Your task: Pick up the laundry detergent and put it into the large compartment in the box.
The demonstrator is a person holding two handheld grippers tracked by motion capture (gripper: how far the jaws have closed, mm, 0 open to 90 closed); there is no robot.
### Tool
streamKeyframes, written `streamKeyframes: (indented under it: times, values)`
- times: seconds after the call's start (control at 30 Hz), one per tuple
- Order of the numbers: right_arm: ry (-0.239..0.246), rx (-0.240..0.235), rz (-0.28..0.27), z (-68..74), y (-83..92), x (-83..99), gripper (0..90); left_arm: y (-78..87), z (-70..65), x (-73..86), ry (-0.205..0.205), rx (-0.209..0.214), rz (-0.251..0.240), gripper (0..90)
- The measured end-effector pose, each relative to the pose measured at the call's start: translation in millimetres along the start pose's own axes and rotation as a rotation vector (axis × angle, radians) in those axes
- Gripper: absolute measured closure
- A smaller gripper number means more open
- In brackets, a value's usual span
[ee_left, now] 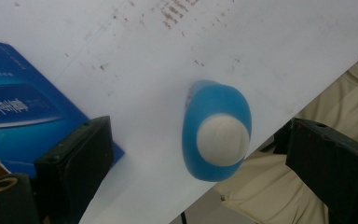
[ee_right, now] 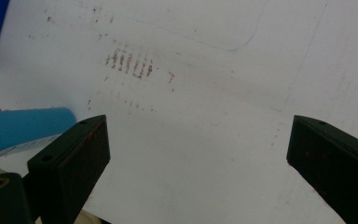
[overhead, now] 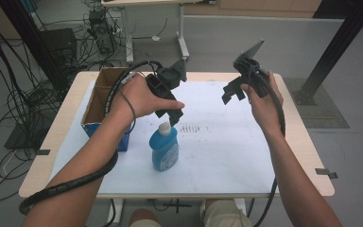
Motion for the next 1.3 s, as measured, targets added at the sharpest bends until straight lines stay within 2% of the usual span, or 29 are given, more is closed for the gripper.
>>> streamKeyframes:
  times: [0.87, 1.3]
  values:
    - [0.005, 0.0, 0.0, 0.3, -4.9, 0.7, 5.5, -47.0, -18.0, 4.9, -0.024, 0.029, 0.02, 6.8]
    - [-0.007, 0.001, 0.002, -2.5, -7.0, 1.4, 5.5, -60.1, -26.1, 4.2, -0.037, 0.019, 0.035, 7.0]
Point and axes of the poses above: each handheld gripper's, and its own axes: y roughly backward along the jaws, x roughly out of its underside, z roughly to its left, the point moved 5 cm from there along -y, roughly forward along the jaws, and after that the axes turned 13 degrees about -x, right-handed, at the moved point
